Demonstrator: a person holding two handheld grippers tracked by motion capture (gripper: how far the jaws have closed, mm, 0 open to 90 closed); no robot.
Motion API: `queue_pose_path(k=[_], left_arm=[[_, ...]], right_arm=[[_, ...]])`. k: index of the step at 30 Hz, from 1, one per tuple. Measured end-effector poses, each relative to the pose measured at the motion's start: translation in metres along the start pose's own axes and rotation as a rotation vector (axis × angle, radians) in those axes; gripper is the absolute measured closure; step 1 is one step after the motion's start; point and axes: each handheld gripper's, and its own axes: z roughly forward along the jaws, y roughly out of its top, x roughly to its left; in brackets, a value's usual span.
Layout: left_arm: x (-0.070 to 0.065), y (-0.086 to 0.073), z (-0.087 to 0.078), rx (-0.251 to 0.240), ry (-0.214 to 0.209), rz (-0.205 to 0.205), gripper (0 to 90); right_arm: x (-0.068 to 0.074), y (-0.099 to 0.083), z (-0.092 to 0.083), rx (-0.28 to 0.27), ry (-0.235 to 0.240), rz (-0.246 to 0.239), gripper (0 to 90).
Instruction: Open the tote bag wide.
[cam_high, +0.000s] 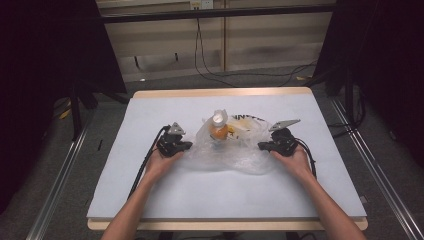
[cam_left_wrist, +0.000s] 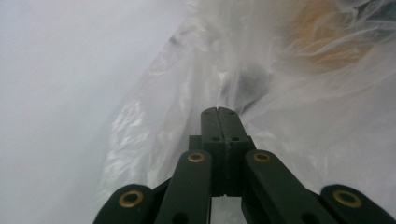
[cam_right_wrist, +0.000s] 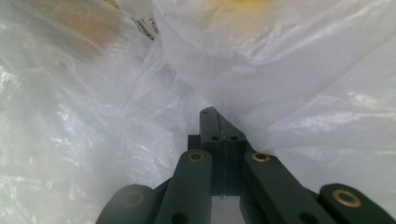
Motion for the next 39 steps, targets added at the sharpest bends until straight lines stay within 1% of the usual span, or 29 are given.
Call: queue_pose_path(k=[1, 2, 3, 4, 5, 6, 7, 8, 10, 12, 13, 15, 17, 18, 19, 20, 21, 22, 24, 25, 27, 29, 30, 31, 32, 33, 37, 38, 39], left_arm=[[0.001, 0.000, -0.001, -0.001, -0.004, 0.002, 90.0], [0.001, -0.001, -0.003, -0.026, -0.011, 0.001, 90.0], [0.000, 0.000, -0.005, -0.046, -0.021, -0.013, 90.0], [-0.002, 0.004, -0.010, -0.085, -0.021, -0.018, 90.0], [-0.003, 0.008, -0.016, -0.115, -0.028, -0.021, 90.0], [-0.004, 0.013, -0.022, -0.148, -0.039, -0.013, 90.0], [-0.006, 0.017, -0.026, -0.175, -0.043, -0.011, 90.0], [-0.009, 0.023, -0.033, -0.206, -0.049, -0.003, 90.0], [-0.015, 0.031, -0.043, -0.236, -0.048, 0.022, 90.0], [-0.021, 0.038, -0.052, -0.286, -0.060, 0.032, 90.0], [-0.024, 0.042, -0.058, -0.301, -0.054, 0.046, 90.0], [-0.030, 0.051, -0.067, -0.347, -0.073, 0.050, 90.0], [-0.035, 0.060, -0.076, -0.395, -0.112, 0.050, 90.0], [-0.038, 0.065, -0.080, -0.408, -0.116, 0.063, 90.0], [-0.041, 0.071, -0.083, -0.423, -0.130, 0.074, 90.0], [-0.045, 0.076, -0.084, -0.439, -0.154, 0.076, 90.0], [-0.049, 0.082, -0.085, -0.445, -0.169, 0.094, 90.0], [-0.055, 0.089, -0.085, -0.450, -0.187, 0.102, 90.0], [-0.065, 0.101, -0.080, -0.443, -0.213, 0.134, 90.0], [-0.070, 0.107, -0.077, -0.438, -0.223, 0.152, 90.0], [-0.080, 0.119, -0.067, -0.415, -0.245, 0.183, 90.0], [-0.088, 0.130, -0.055, -0.367, -0.235, 0.215, 90.0], [-0.090, 0.134, -0.048, -0.348, -0.220, 0.220, 90.0], [-0.090, 0.138, -0.044, -0.341, -0.202, 0.225, 90.0], [-0.088, 0.140, -0.040, -0.343, -0.207, 0.206, 90.0], [-0.085, 0.142, -0.037, -0.344, -0.204, 0.199, 90.0], [-0.078, 0.143, -0.035, -0.330, -0.169, 0.174, 90.0], [-0.074, 0.141, -0.036, -0.324, -0.150, 0.174, 90.0], [-0.070, 0.139, -0.037, -0.324, -0.147, 0.165, 90.0]], right_arm=[[0.001, -0.001, -0.001, -0.013, 0.001, 0.005, 90.0], [0.001, 0.000, -0.002, -0.025, 0.015, 0.008, 90.0], [0.003, 0.002, -0.003, -0.046, 0.018, 0.009, 90.0], [0.003, 0.004, -0.005, -0.064, 0.028, 0.012, 90.0], [0.005, 0.007, -0.008, -0.094, 0.044, 0.019, 90.0], [0.006, 0.010, -0.011, -0.115, 0.053, 0.021, 90.0], [0.008, 0.012, -0.014, -0.132, 0.059, 0.014, 90.0], [0.010, 0.014, -0.016, -0.139, 0.061, 0.012, 90.0], [0.014, 0.019, -0.022, -0.165, 0.071, -0.001, 90.0], [0.017, 0.021, -0.029, -0.190, 0.072, -0.005, 90.0], [0.017, 0.022, -0.032, -0.200, 0.073, -0.009, 90.0], [0.017, 0.023, -0.037, -0.218, 0.070, -0.008, 90.0], [0.015, 0.023, -0.042, -0.238, 0.068, 0.005, 90.0], [0.014, 0.023, -0.044, -0.245, 0.068, 0.015, 90.0], [0.012, 0.023, -0.045, -0.251, 0.065, 0.014, 90.0], [0.011, 0.023, -0.046, -0.257, 0.063, 0.021, 90.0], [0.011, 0.023, -0.047, -0.260, 0.065, 0.029, 90.0], [0.010, 0.023, -0.047, -0.264, 0.064, 0.027, 90.0], [0.011, 0.023, -0.046, -0.262, 0.067, 0.029, 90.0], [0.012, 0.023, -0.045, -0.262, 0.067, 0.023, 90.0], [0.013, 0.024, -0.044, -0.261, 0.074, 0.019, 90.0], [0.014, 0.025, -0.044, -0.262, 0.079, 0.015, 90.0], [0.015, 0.025, -0.043, -0.262, 0.080, 0.015, 90.0], [0.016, 0.025, -0.042, -0.261, 0.083, 0.015, 90.0], [0.016, 0.025, -0.042, -0.259, 0.085, 0.012, 90.0], [0.016, 0.025, -0.041, -0.257, 0.085, 0.011, 90.0], [0.017, 0.025, -0.040, -0.259, 0.091, 0.006, 90.0], [0.017, 0.026, -0.040, -0.258, 0.091, 0.006, 90.0], [0.017, 0.026, -0.040, -0.259, 0.091, 0.007, 90.0]])
